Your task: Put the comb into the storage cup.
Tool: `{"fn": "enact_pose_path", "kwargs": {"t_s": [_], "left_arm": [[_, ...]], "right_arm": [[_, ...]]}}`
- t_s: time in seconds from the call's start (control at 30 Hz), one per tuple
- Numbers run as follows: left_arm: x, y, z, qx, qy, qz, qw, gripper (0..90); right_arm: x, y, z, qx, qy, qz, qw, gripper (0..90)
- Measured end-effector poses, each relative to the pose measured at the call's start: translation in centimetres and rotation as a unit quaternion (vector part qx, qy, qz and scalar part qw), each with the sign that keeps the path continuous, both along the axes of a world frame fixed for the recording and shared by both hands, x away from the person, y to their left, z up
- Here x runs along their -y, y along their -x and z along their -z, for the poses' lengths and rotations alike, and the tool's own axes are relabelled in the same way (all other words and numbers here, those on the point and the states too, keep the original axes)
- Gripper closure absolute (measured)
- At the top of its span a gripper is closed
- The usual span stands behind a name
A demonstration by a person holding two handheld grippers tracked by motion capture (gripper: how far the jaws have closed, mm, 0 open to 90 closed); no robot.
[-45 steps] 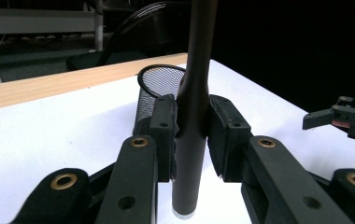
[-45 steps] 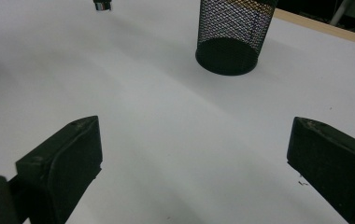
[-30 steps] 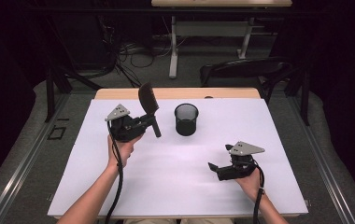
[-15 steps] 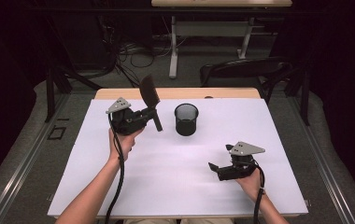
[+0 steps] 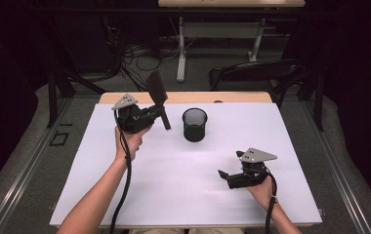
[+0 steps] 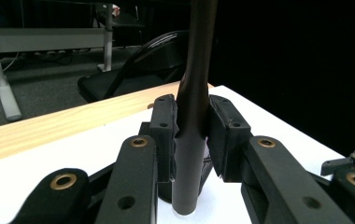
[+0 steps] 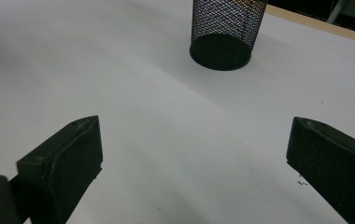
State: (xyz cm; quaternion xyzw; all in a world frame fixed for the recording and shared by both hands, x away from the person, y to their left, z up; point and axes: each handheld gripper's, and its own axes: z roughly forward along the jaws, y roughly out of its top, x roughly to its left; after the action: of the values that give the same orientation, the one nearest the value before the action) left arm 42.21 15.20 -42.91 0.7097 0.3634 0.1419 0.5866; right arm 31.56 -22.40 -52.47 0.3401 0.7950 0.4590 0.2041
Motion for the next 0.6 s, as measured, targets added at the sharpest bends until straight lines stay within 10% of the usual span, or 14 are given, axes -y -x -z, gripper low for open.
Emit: {"fn": "enact_pose_path", "kwargs": {"t_s": [0.6], "left_arm": [[0.7,-0.9,-1.4,0.010,0.006,-0.002,0.9999,72.8]], "right_arm": [[0.0,0.0,0.0,-0.002,-0.003,0.002,1.0000,1.9]]}}
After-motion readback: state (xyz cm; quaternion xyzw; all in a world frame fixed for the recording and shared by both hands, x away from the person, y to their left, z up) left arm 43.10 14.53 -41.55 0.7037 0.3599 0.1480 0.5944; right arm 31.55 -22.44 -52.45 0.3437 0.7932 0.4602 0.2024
